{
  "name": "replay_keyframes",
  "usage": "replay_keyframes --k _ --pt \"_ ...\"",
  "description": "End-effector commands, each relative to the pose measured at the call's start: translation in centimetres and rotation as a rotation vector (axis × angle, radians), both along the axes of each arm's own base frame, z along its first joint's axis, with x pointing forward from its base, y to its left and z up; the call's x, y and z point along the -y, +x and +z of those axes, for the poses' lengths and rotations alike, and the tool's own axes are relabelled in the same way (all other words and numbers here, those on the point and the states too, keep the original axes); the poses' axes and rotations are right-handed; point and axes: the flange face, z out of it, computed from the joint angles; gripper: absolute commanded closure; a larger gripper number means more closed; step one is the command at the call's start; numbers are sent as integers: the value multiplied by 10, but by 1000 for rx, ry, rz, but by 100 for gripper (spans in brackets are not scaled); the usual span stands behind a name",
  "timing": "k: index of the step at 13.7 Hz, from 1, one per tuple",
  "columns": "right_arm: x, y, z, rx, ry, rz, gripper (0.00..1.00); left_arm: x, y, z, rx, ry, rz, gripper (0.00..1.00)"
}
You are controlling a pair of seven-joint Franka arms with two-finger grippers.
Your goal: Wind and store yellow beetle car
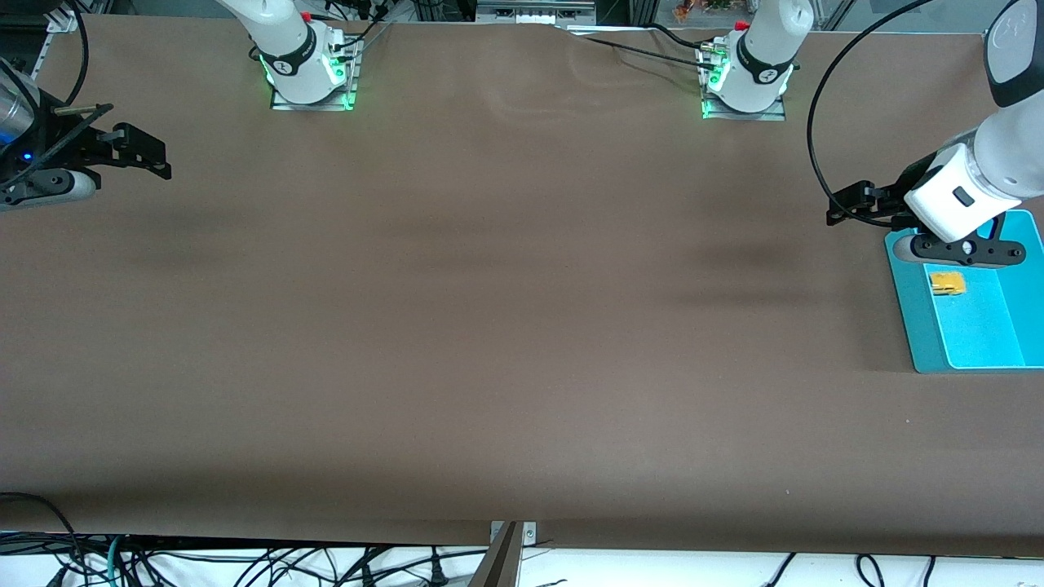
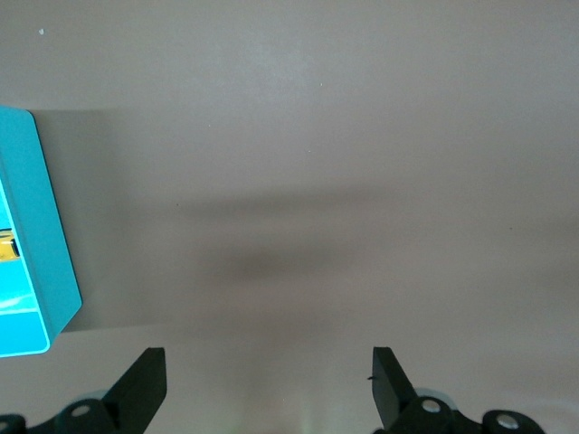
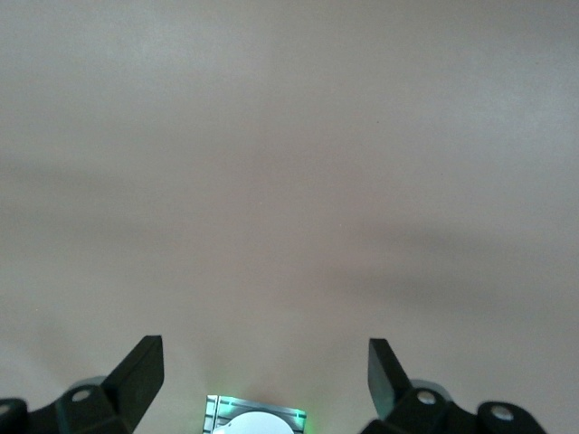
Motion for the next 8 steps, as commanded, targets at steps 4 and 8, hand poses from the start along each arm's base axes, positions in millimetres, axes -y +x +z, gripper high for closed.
replay_keyframes --k 4,8 --pt "-8 -3 8 -2 -13 2 0 0 3 5 -2 -10 2 0" --pt "-8 -3 9 -1 -10 -1 0 1 3 5 -2 -10 1 0"
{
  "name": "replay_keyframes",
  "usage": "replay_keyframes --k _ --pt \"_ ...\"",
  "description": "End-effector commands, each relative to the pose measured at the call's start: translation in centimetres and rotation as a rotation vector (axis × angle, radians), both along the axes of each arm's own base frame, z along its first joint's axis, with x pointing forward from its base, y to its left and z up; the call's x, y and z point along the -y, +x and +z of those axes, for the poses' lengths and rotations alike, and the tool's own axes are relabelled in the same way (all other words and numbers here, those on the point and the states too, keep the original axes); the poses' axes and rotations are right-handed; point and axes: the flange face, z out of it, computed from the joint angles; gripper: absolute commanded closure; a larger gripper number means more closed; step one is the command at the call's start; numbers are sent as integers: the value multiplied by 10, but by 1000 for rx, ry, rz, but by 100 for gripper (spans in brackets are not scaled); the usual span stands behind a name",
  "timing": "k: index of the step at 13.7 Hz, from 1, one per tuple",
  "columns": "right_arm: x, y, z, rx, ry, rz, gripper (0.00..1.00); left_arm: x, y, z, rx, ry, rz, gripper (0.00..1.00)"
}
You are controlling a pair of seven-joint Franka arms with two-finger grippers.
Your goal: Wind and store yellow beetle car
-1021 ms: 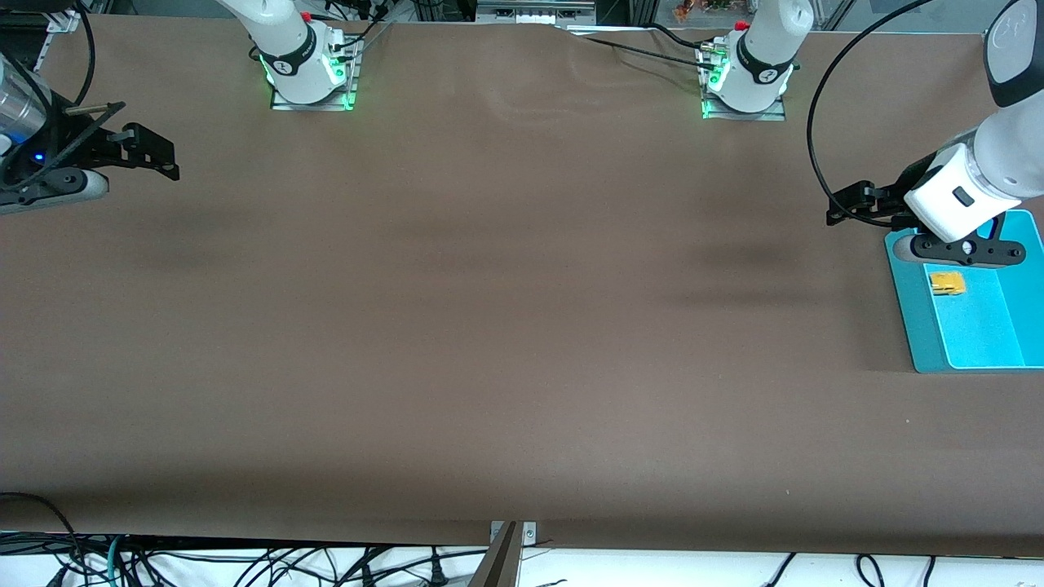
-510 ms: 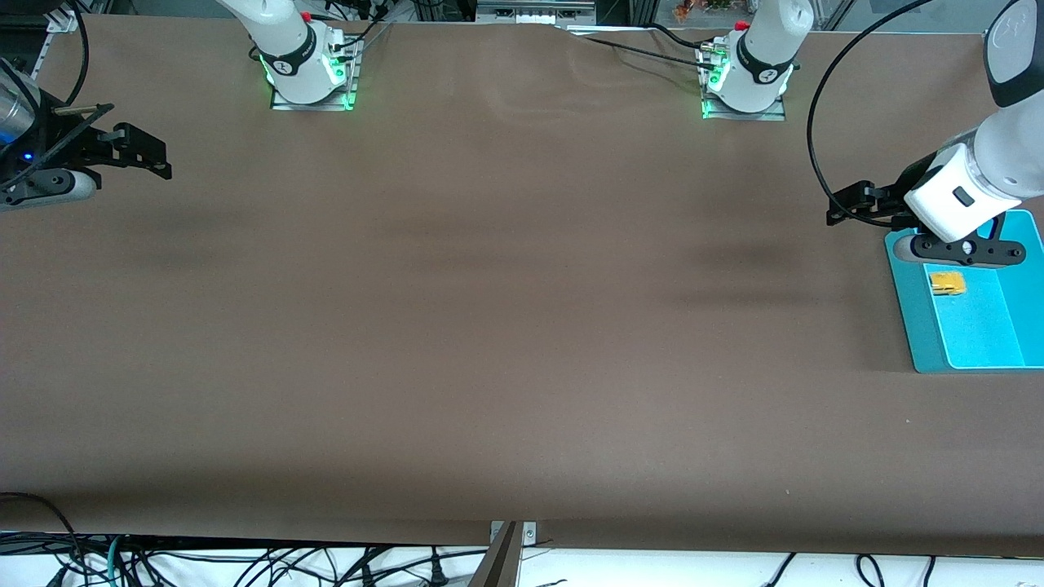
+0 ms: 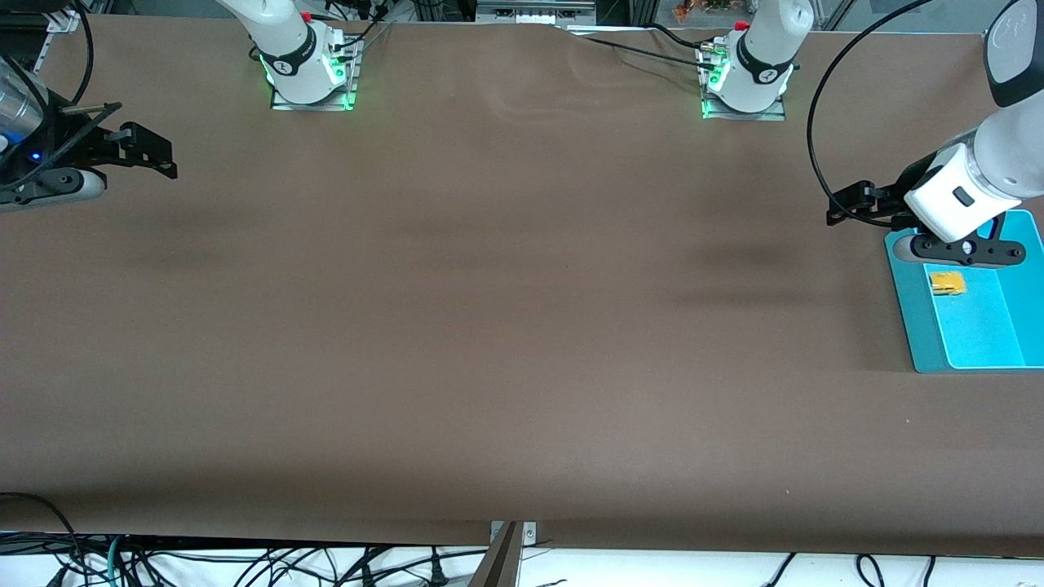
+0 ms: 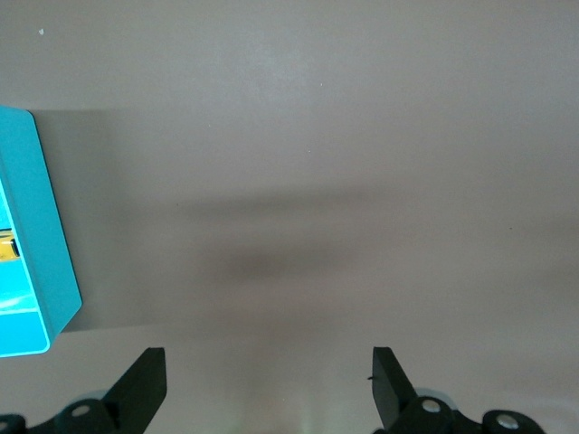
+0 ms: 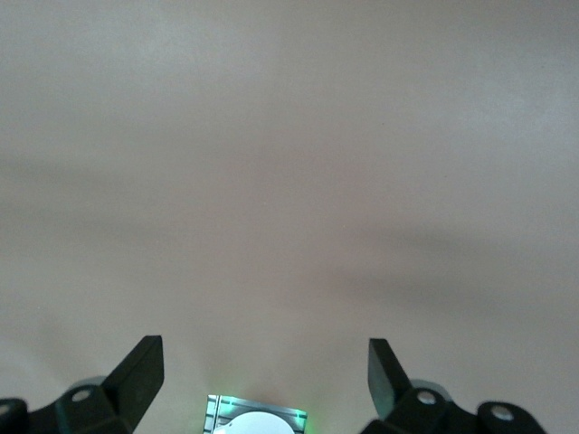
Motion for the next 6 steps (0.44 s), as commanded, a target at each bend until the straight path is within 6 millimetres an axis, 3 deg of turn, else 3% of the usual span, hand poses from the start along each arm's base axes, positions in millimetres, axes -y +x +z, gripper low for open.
replay_keyframes --k 1,6 --pt "-1 -2 9 -1 -10 -10 0 1 3 5 -3 -10 1 0" --pt "-1 0 19 21 -11 -10 0 2 3 5 -2 -10 -1 0"
